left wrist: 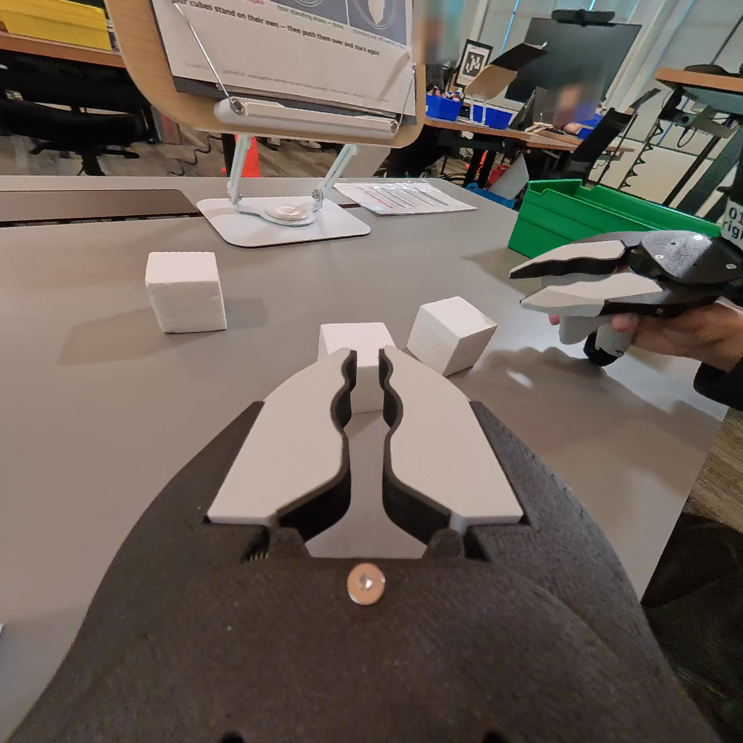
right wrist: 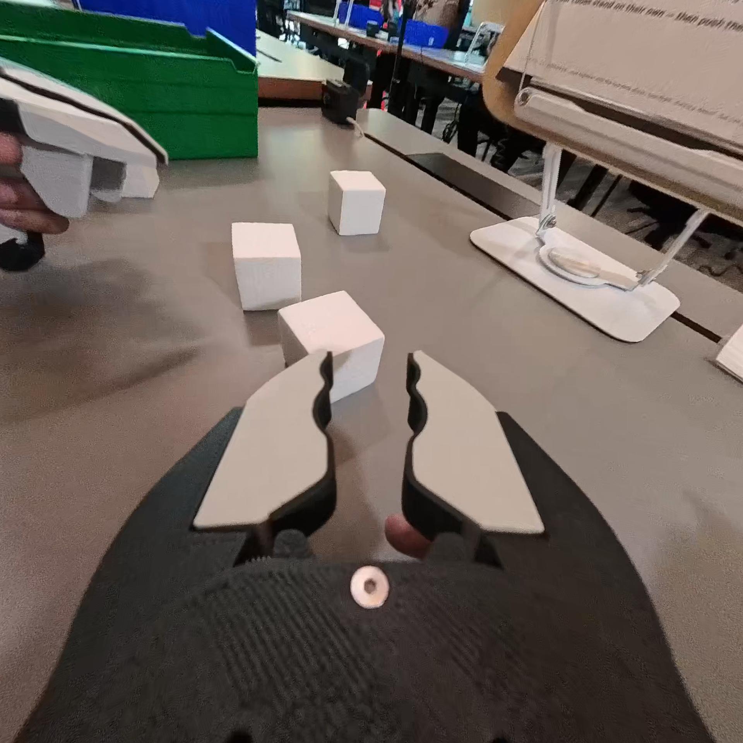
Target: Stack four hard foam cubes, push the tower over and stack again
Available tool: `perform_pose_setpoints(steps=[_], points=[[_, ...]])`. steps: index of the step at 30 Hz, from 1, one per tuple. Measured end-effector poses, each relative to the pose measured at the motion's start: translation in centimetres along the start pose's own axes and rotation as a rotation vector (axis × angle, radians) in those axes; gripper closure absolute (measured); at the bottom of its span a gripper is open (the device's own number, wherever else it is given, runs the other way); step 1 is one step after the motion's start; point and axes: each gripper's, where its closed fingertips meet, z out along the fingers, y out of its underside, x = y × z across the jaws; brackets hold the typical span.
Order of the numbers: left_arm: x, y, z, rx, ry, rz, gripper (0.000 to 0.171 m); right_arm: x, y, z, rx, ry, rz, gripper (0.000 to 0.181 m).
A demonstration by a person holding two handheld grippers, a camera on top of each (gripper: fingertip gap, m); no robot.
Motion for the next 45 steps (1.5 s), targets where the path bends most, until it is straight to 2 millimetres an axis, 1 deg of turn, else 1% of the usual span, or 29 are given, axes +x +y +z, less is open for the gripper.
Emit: perform_pose_setpoints(steps=[2, 4, 6, 8, 13, 17, 19, 24, 28, 29, 30, 31, 32, 34, 37, 39, 43, 45], points=[[0.2, 0.0, 0.3, -0.005, 0.008, 0.006, 0.161, 0.5, -0.6, -0.4, 0.047, 0.031, 0.03, 0.154], [0.4, 0.1, 0.5, -0.009, 0.012, 0.012, 0.161, 1.5, -0.6, -0.6, 0.058, 0.084, 0.066, 0.167], [0.4, 0.2, 0.5, -0.014, 0.013, 0.016, 0.161, 2.1, -0.5, -0.6, 0.056, 0.101, 0.106, 0.181], [0.3, 0.2, 0.4, -0.014, 0.006, 0.019, 0.161, 2.1, -0.3, -0.5, 0.046, 0.069, 0.144, 0.181], [-0.1, 0.4, 0.2, -0.021, -0.009, 0.005, 0.162, 1.2, 0.8, 0.6, -0.051, -0.083, 0.226, 0.181], [-0.4, 0.4, -0.2, -0.018, -0.022, 0.006, 0.162, 0.8, 1.6, 1.3, -0.119, -0.14, 0.265, 0.181], [-0.4, 0.4, -0.3, -0.018, -0.024, 0.004, 0.162, 0.8, 1.8, 1.5, -0.135, -0.139, 0.262, 0.181], [-0.4, 0.4, -0.4, -0.021, -0.027, 0.006, 0.162, 0.7, 1.5, 1.4, -0.121, -0.123, 0.198, 0.181], [-0.5, 0.5, -0.4, -0.026, -0.03, 0.008, 0.162, -0.1, 0.5, 0.7, -0.043, -0.169, 0.131, 0.181], [-0.5, 0.6, -0.5, -0.027, -0.032, 0.009, 0.162, -0.1, 0.4, 0.8, -0.039, -0.167, 0.121, 0.162], [-0.6, 0.6, -0.6, -0.027, -0.034, 0.011, 0.162, -0.1, 0.7, 1.0, -0.063, -0.159, 0.128, 0.138], [-0.6, 0.6, -0.7, -0.028, -0.038, 0.012, 0.162, -0.2, 1.1, 1.2, -0.103, -0.162, 0.141, 0.124], [-0.7, 0.7, -0.8, -0.029, -0.04, 0.013, 0.162, -0.5, 1.5, 1.5, -0.129, -0.185, 0.146, 0.119], [-0.9, 0.7, -1.2, -0.029, -0.049, 0.013, 0.162, -0.8, 1.7, 2.0, -0.152, -0.201, 0.143, 0.115], [-1.3, 0.8, -1.9, -0.025, -0.068, 0.012, 0.162, -1.2, 1.1, 2.5, -0.13, -0.218, 0.116, 0.12], [-1.6, 0.8, -2.4, -0.022, -0.081, 0.003, 0.162, -1.3, 1.1, 3.0, -0.133, -0.227, 0.094, 0.12], [-2.1, 0.9, -3.3, -0.017, -0.109, -0.006, 0.162, -1.9, 1.2, 3.8, -0.16, -0.26, 0.055, 0.107], [-2.3, 1.0, -3.7, -0.015, -0.12, -0.009, 0.162, -2.0, 1.2, 4.4, -0.17, -0.262, 0.028, 0.104]])
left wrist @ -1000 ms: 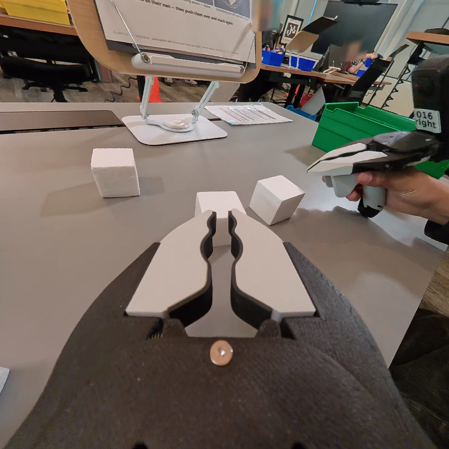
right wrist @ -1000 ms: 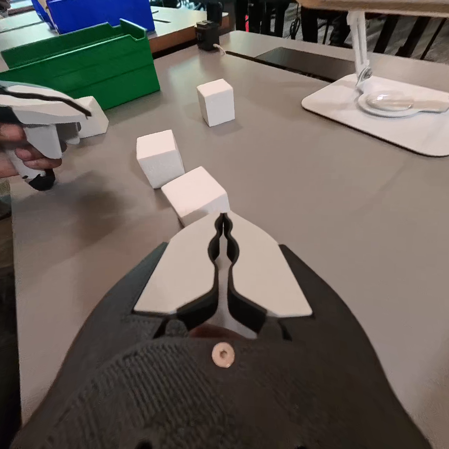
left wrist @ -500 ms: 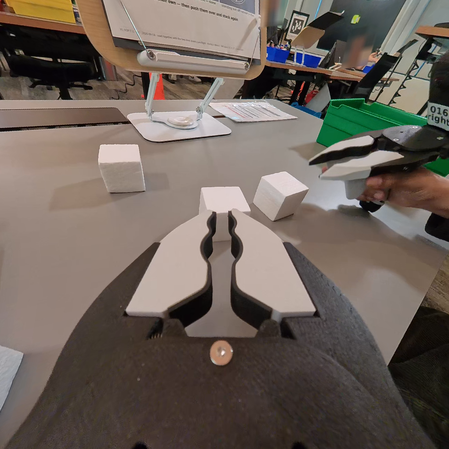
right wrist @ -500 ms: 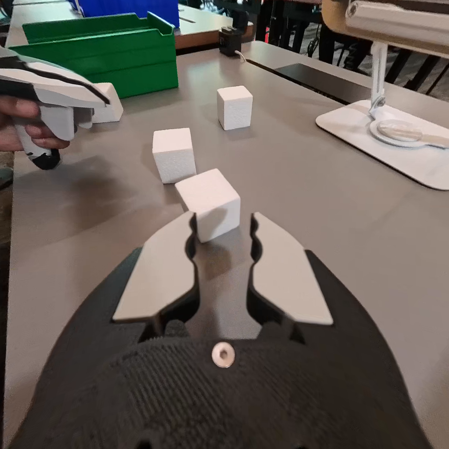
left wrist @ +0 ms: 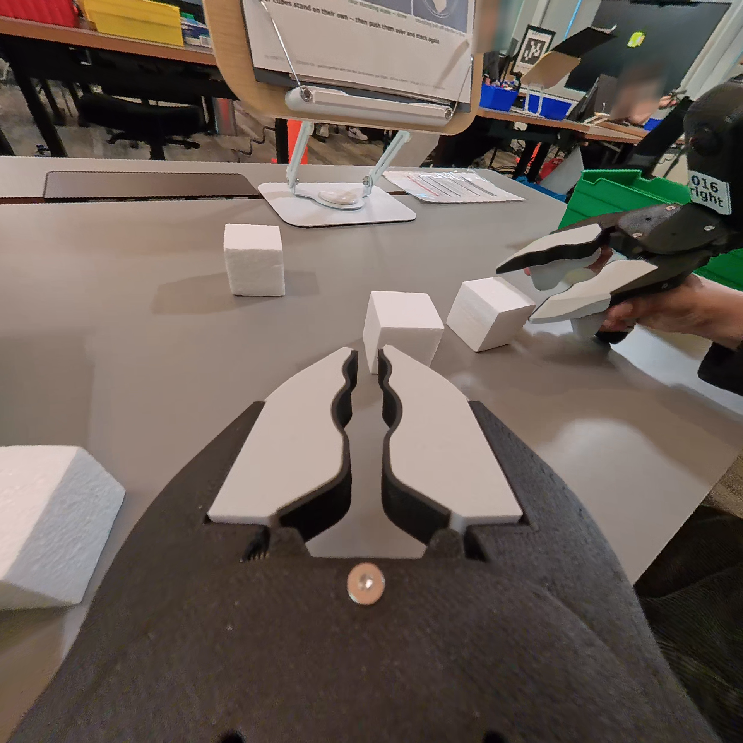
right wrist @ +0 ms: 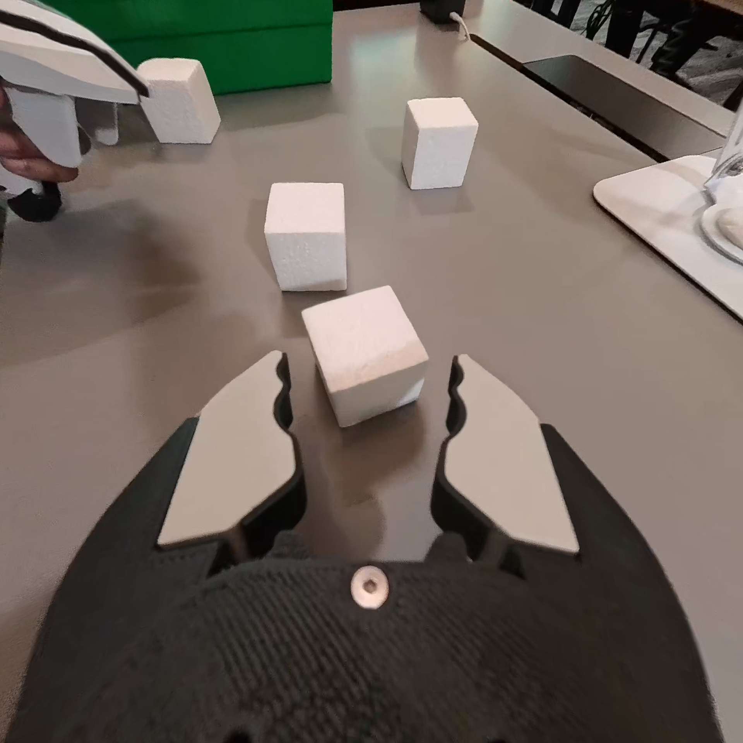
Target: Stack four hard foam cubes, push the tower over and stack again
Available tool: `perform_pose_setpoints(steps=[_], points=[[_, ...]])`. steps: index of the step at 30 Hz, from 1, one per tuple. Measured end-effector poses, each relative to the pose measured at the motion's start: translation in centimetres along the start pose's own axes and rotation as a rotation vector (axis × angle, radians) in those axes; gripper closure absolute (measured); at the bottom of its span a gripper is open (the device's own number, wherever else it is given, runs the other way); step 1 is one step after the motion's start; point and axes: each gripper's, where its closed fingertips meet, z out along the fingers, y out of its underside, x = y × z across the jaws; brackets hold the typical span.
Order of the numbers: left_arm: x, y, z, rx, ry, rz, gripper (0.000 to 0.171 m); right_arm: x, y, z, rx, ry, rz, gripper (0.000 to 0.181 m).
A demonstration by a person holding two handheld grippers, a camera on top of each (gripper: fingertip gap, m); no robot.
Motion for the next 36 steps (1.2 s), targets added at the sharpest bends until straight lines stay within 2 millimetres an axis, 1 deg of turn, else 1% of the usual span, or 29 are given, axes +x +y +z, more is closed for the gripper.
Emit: perform_pose_setpoints(steps=[2, 3, 4, 5, 6, 9, 13, 18, 23, 27, 30, 36], points=[[-0.2, 0.1, -0.3, -0.001, -0.009, 0.0, 0.162, -0.1, 0.2, 0.5, -0.028, -0.017, -0.016, 0.106], [-0.2, 0.1, -0.4, -0.001, -0.013, 0.001, 0.162, -0.1, 0.3, 0.8, -0.044, -0.021, -0.018, 0.11], [-0.3, 0.1, -0.5, -0.001, -0.016, 0.002, 0.162, 0.0, 0.5, 0.9, -0.058, -0.022, -0.018, 0.119], [-0.3, 0.1, -0.6, 0.0, -0.019, 0.001, 0.162, -0.1, 0.6, 1.0, -0.064, -0.023, -0.023, 0.124], [-0.4, 0.1, -0.6, 0.001, -0.019, 0.0, 0.162, 0.1, 0.5, 0.9, -0.061, -0.008, -0.034, 0.124], [-0.2, 0.1, -0.4, -0.002, -0.011, -0.001, 0.162, 0.6, 0.5, 0.4, -0.044, 0.025, -0.068, 0.124], [0.2, -0.1, 0.1, 0.002, 0.006, 0.002, 0.162, 1.2, 0.7, -0.9, -0.011, 0.011, -0.02, 0.124], [1.1, 0.1, 1.4, -0.018, 0.047, 0.013, 0.162, 1.1, 1.1, -2.2, 0.003, -0.037, 0.021, 0.124], [1.7, 0.2, 2.1, -0.032, 0.066, 0.032, 0.162, 1.5, 1.9, -2.1, -0.046, -0.053, 0.013, 0.124], [1.6, 0.2, 2.0, -0.033, 0.062, 0.03, 0.161, 1.2, 2.2, -1.8, -0.07, -0.032, -0.035, 0.124], [1.4, 0.2, 2.0, -0.032, 0.058, 0.021, 0.161, 1.3, 2.3, -1.8, -0.073, -0.029, -0.033, 0.124], [1.3, 0.2, 1.9, -0.028, 0.054, 0.018, 0.162, 1.2, 2.1, -2.2, -0.057, -0.027, -0.021, 0.114]])
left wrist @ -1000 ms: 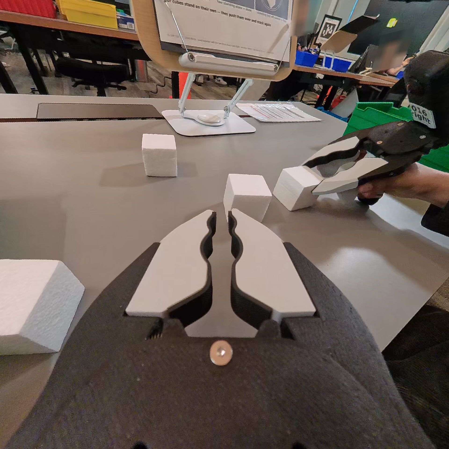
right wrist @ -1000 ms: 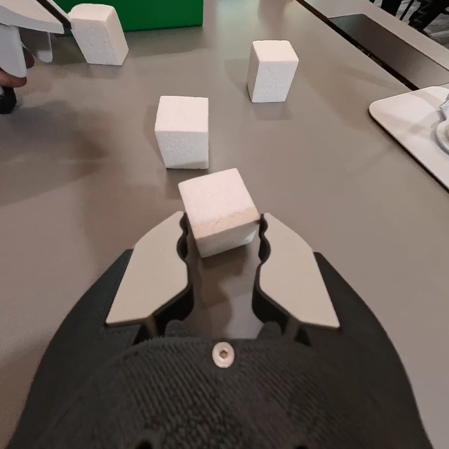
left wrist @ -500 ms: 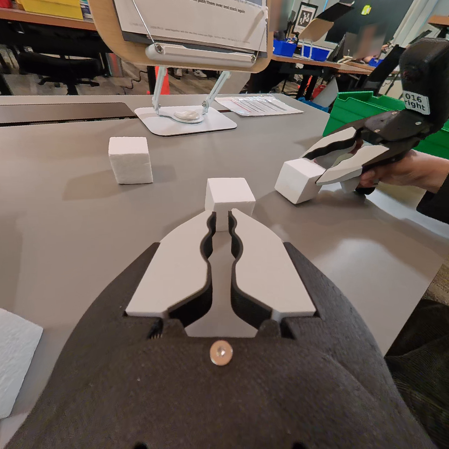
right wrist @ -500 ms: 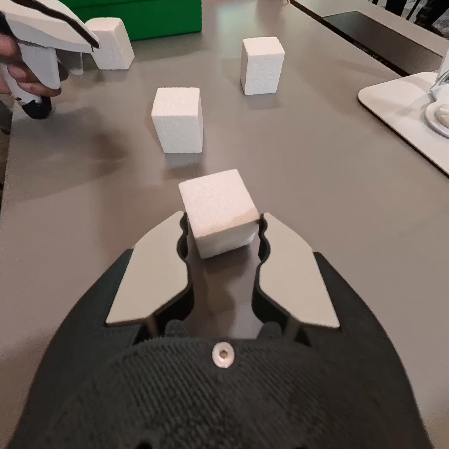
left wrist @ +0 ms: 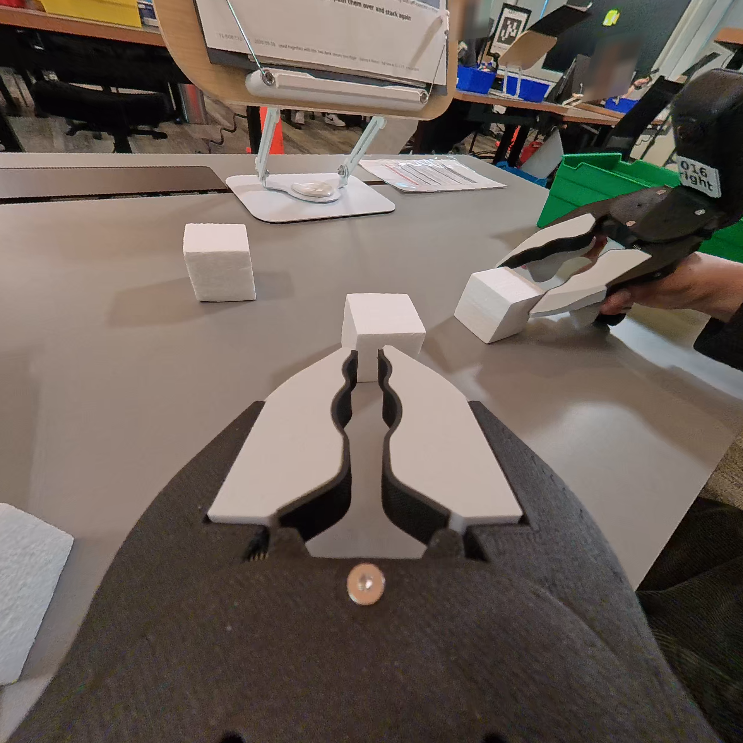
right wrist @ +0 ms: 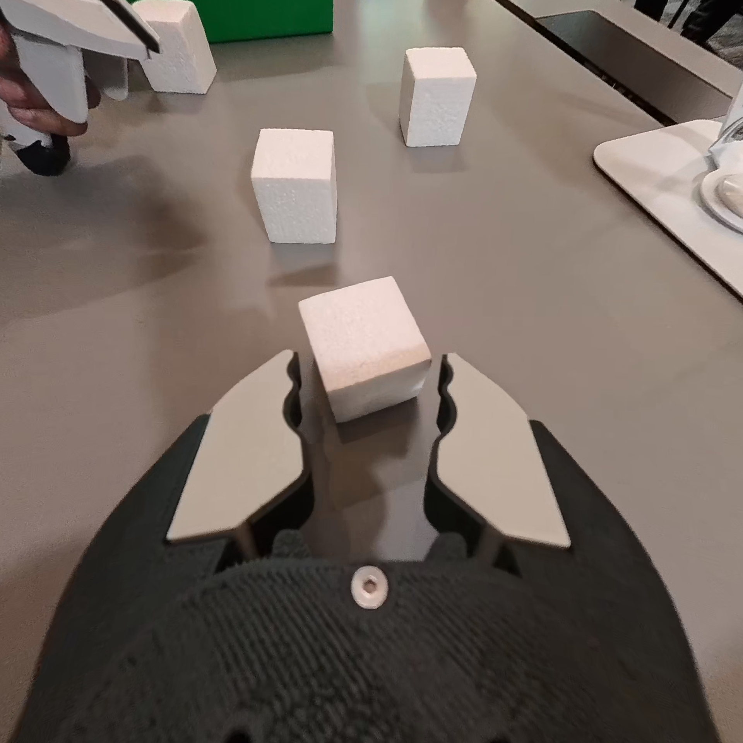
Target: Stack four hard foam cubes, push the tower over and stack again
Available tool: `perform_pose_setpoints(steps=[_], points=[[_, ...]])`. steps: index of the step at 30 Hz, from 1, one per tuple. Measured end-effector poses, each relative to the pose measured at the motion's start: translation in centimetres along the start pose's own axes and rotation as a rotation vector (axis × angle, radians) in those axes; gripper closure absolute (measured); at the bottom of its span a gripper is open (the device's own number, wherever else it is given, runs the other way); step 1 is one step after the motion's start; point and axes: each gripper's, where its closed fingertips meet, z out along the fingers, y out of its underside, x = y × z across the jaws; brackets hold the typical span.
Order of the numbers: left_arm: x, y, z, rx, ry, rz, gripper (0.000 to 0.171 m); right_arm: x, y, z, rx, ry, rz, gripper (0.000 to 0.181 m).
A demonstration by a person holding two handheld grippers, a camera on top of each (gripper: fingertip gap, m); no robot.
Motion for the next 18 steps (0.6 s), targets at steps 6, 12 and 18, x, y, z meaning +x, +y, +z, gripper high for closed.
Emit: perform_pose_setpoints(steps=[6, 12, 18], points=[[-0.8, -0.6, -0.1, 0.03, -0.047, -0.003, 0.162, -2.4, -3.8, -0.5, 0.128, -0.005, 0.016, 0.113], [-0.9, -0.2, 0.1, 0.003, -0.066, 0.03, 0.162, -5.8, -7.7, 3.9, 0.092, 0.034, 0.002, 0.107], [-1.1, -0.2, -0.2, 0.006, -0.066, 0.011, 0.162, -5.4, -6.7, 9.0, -0.207, 0.077, 0.027, 0.102]])
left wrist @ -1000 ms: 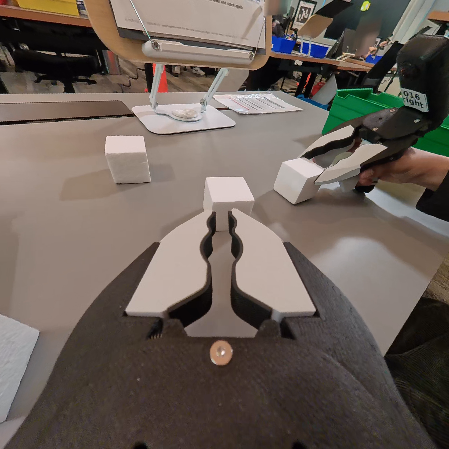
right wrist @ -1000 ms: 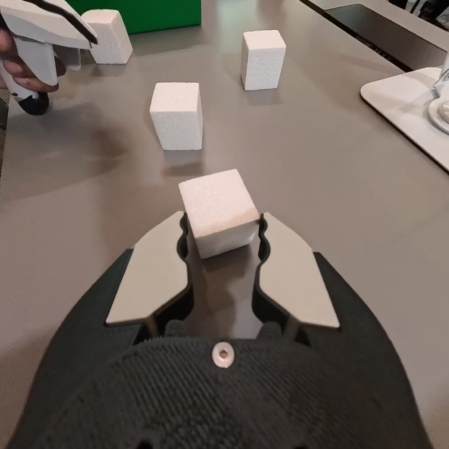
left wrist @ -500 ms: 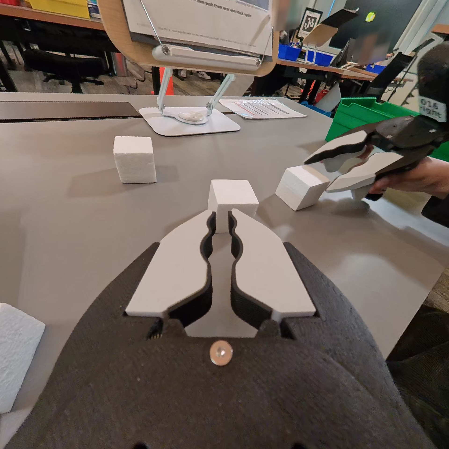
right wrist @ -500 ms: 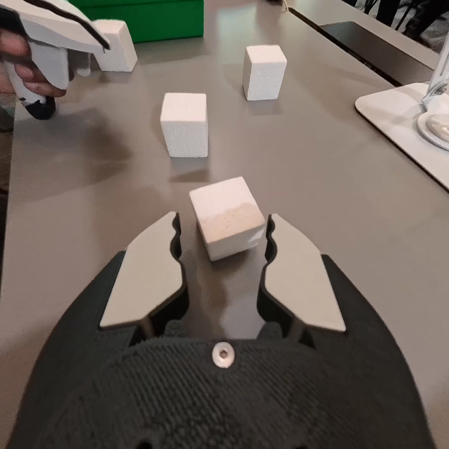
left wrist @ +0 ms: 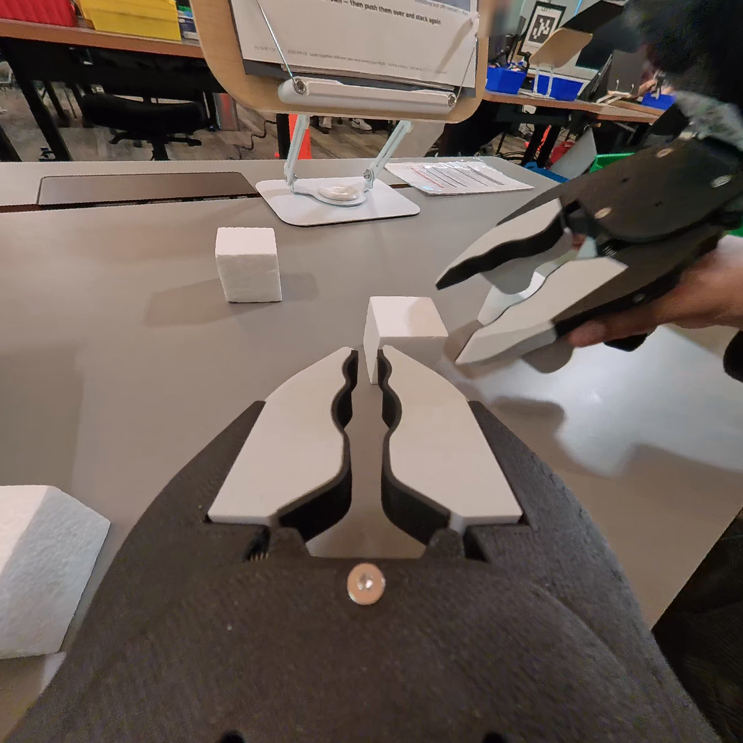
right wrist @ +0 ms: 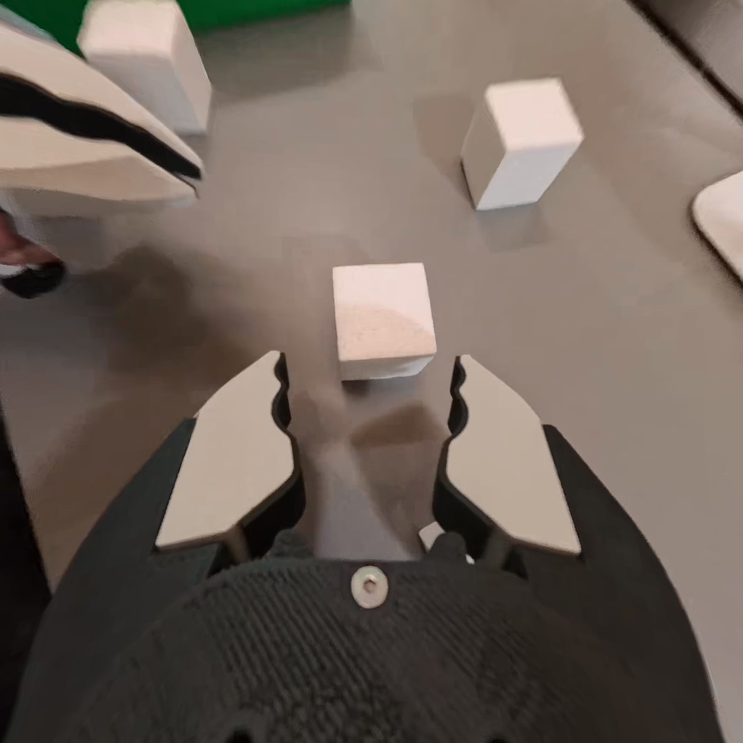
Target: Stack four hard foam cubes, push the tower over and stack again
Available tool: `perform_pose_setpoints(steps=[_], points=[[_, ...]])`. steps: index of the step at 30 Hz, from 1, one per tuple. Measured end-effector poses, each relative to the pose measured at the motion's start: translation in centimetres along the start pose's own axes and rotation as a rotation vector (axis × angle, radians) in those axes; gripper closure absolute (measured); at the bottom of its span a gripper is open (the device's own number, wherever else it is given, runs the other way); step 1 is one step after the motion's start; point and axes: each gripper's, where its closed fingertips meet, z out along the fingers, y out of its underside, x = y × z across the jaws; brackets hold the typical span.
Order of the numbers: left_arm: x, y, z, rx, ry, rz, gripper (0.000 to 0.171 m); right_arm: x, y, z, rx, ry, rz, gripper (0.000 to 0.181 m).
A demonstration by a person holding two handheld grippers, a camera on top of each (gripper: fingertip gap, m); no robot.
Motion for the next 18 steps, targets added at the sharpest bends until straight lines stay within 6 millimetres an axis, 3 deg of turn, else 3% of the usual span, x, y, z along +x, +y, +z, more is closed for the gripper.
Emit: perform_pose_setpoints(steps=[2, 4, 6, 8, 12, 15, 18], points=[[-0.1, 0.1, 0.1, -0.002, 0.002, -0.012, 0.162, 0.3, 0.9, 1.2, -0.086, 0.027, -0.013, 0.106], [-0.3, 0.2, 0.1, -0.007, 0.002, -0.021, 0.162, 0.3, 0.6, 1.3, -0.048, 0.035, -0.027, 0.139], [-0.3, 0.1, 0.2, -0.005, 0.002, -0.027, 0.162, 0.4, -0.1, 0.2, 0.027, 0.027, -0.032, 0.155], [-0.3, 0.1, 0.1, -0.005, 0.004, -0.028, 0.162, 1.1, -0.9, -1.5, 0.087, 0.018, -0.015, 0.151], [-0.1, 0.3, 0.3, -0.014, 0.012, -0.025, 0.162, 1.3, -1.8, -3.9, 0.156, -0.101, 0.102, 0.12], [0.1, 0.3, 0.3, -0.018, 0.011, -0.015, 0.162, 0.9, -2.3, -3.6, 0.172, -0.114, 0.125, 0.116], [0.1, 0.4, 0.2, -0.022, 0.005, -0.006, 0.162, 0.2, -1.8, -1.9, 0.05, -0.07, -0.053, 0.102]])
